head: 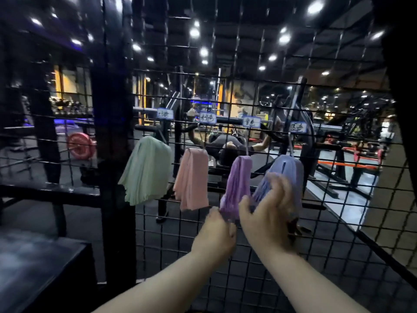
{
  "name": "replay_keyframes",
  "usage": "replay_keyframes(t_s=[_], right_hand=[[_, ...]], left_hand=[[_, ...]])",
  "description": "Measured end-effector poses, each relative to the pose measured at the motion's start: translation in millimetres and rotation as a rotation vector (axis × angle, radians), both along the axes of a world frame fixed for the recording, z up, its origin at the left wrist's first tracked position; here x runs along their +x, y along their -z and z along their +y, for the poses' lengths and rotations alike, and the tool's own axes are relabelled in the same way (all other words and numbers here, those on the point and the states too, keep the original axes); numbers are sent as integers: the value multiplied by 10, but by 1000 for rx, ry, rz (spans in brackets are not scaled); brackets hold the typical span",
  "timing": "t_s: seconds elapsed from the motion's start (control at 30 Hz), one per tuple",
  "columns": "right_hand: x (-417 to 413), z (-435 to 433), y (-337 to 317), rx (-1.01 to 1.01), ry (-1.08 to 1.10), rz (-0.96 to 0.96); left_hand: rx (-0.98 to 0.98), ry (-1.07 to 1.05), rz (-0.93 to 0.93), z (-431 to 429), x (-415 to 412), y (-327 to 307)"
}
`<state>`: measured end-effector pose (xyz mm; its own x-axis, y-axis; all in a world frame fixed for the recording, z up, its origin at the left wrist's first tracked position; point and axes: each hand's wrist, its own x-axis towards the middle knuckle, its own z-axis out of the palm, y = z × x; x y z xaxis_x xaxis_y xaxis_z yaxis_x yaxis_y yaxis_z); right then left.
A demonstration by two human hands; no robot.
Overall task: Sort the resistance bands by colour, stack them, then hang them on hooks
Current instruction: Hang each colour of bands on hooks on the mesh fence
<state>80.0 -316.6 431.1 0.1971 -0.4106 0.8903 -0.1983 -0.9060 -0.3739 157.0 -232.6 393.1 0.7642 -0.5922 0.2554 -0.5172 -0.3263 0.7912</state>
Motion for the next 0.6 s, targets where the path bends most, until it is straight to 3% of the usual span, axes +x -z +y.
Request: replay_keyframes(t_s=[0.07,0.13,0.2,0.3,0.4,0.6], right_hand=[[125,221,-104,-114,-131,-7],[292,430,-208,-122,-230,73],[453,616,-287,-46,-299,186],[660,750,-376,207,-350,268],[804,756,-463,372,-305,346],[951,728,-511,438,-215,432]], left_hand=[[26,-48,-58,205,6,82],[-85,-108,-204,436,49,47],[-237,-211,-366,564,227,-69],[-181,-260,-597,606,551,-337],[-128,-193,-421,571,636,-461],[-240,-16,-176,554,806,-488]])
